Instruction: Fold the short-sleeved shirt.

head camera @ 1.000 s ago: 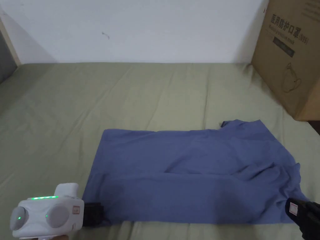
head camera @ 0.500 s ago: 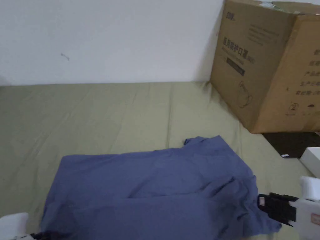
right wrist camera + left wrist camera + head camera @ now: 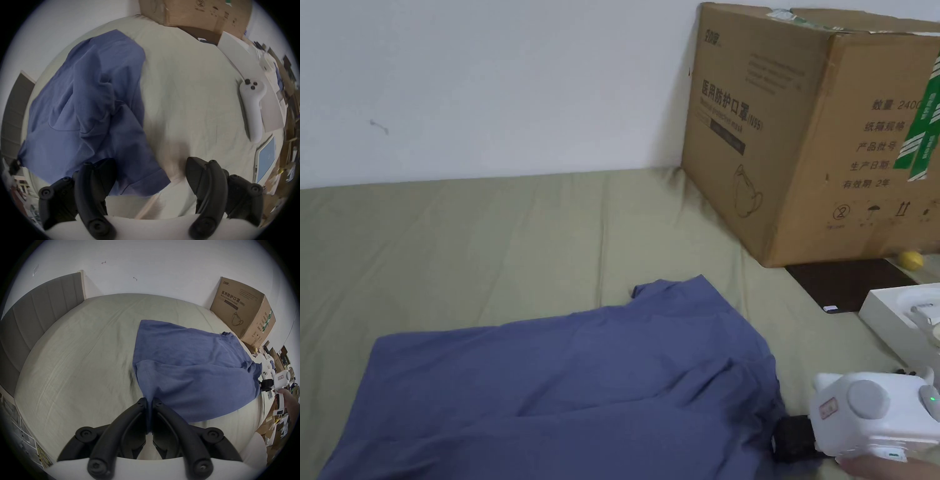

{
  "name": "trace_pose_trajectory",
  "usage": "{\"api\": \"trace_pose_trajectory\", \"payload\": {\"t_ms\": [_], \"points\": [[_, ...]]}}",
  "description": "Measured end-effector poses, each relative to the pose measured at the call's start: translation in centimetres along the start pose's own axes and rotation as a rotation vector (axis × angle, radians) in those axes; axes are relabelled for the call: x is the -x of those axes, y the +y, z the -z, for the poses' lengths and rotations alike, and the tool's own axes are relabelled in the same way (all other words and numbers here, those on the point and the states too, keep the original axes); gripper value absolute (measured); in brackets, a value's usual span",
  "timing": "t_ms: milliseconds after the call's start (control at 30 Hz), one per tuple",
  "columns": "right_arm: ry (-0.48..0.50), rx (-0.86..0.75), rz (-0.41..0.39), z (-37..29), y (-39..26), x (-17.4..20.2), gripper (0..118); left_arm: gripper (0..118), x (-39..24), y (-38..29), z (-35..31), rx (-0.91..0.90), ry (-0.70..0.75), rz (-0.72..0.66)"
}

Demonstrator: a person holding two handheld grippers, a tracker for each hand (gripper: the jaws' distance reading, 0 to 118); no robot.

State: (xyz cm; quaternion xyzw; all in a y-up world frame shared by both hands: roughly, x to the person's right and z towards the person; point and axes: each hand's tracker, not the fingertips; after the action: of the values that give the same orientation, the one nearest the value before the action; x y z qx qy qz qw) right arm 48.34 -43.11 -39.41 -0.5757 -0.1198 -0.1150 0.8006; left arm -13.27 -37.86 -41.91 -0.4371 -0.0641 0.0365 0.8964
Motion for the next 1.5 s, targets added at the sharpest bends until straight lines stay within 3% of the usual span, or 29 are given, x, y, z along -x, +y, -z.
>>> {"api": "trace_pose_trajectory", "payload": {"t_ms": [33,67,133,167,233,267,467,633,800,833,867,900,933,967,1000,1033,1167,1267,1333,1367,1400,1433,1467,1500], "points": [[-0.021,-0.014,-0.014,-0.3,-0.1,0.4,88,4,0.0,-0.1,0.1,0.004,0.001,-0.001],[-0.034,-0.04,-0.033,-1.5,-0.4,1.2,74,4,0.1,-0.1,0.2,0.006,0.002,-0.005],[-0.022,-0.069,-0.088,-2.5,-1.0,2.1,18,4,0.4,-0.2,0.2,0.015,-0.001,-0.019],[0.05,-0.06,-0.09,-2.8,-1.4,2.3,8,4,0.4,-0.2,0.2,0.02,-0.007,-0.032],[0.058,-0.029,-0.075,-2.8,-1.2,1.5,8,4,0.7,-0.2,0.1,0.018,-0.004,-0.04],[0.109,-0.033,-0.058,-3.4,-1.3,1.0,8,4,0.9,-0.2,-0.1,0.016,-0.006,-0.044],[0.204,-0.143,0.107,-9.3,-4.2,-3.7,8,4,2.1,0.0,-2.8,-0.009,-0.023,-0.053],[0.221,-0.112,0.111,-12.4,-9.2,-4.7,8,4,4.1,-2.1,-5.1,0.041,-0.078,-0.061],[0.289,-0.099,0.138,-11.4,-13.3,-5.6,8,4,4.1,-6.4,-6.9,0.098,-0.108,-0.06],[0.279,-0.099,0.148,-10.8,-13.7,-5.7,11,4,4.4,-7.0,-6.7,0.102,-0.114,-0.076],[0.258,-0.099,0.162,-10.3,-13.8,-5.8,22,5,4.5,-7.4,-6.4,0.101,-0.118,-0.075],[0.205,-0.097,0.17,-9.9,-14.0,-5.8,42,11,4.2,-7.7,-6.5,0.104,-0.114,-0.078],[0.178,-0.106,0.17,-9.6,-14.2,-5.7,63,27,4.0,-7.8,-6.5,0.106,-0.11,-0.078],[0.177,-0.116,0.167,-9.5,-14.3,-5.7,91,52,3.8,-8.0,-6.6,0.093,-0.087,-0.067],[0.172,-0.122,0.168,-9.5,-14.3,-5.9,114,96,3.5,-8.0,-6.9,0.06,-0.059,-0.044],[0.167,-0.135,0.173,-10.0,-14.4,-5.8,117,117,3.4,-7.8,-7.3,0.032,-0.045,-0.034],[0.217,-0.252,0.209,-13.0,-14.1,-4.7,113,116,2.8,-6.3,-9.9,-0.074,-0.107,-0.047],[0.289,-0.36,0.154,-15.9,-13.9,-1.5,113,116,1.2,-5.4,-11.3,-0.133,-0.153,-0.033],[0.379,-0.464,0.087,-17.9,-14.4,1.1,97,109,-0.3,-5.4,-12.3,-0.192,-0.21,-0.012],[0.409,-0.513,0.048,-18.6,-14.7,2.3,72,95,-1.0,-5.5,-13.0,-0.25,-0.228,0.0],[0.42,-0.547,-0.001,-19.3,-15.0,3.6,27,55,-1.9,-5.7,-13.7,-0.307,-0.234,0.012],[0.4,-0.57,-0.048,-19.7,-15.1,5.0,0,9,-2.2,-6.0,-14.1,-0.339,-0.244,0.028],[0.361,-0.591,-0.091,-19.8,-15.2,6.1,0,0,-2.7,-5.9,-14.3,-0.346,-0.237,0.038],[0.338,-0.62,-0.121,-20.0,-15.4,6.9,0,0,-3.2,-5.8,-14.1,-0.319,-0.216,0.067]]}}
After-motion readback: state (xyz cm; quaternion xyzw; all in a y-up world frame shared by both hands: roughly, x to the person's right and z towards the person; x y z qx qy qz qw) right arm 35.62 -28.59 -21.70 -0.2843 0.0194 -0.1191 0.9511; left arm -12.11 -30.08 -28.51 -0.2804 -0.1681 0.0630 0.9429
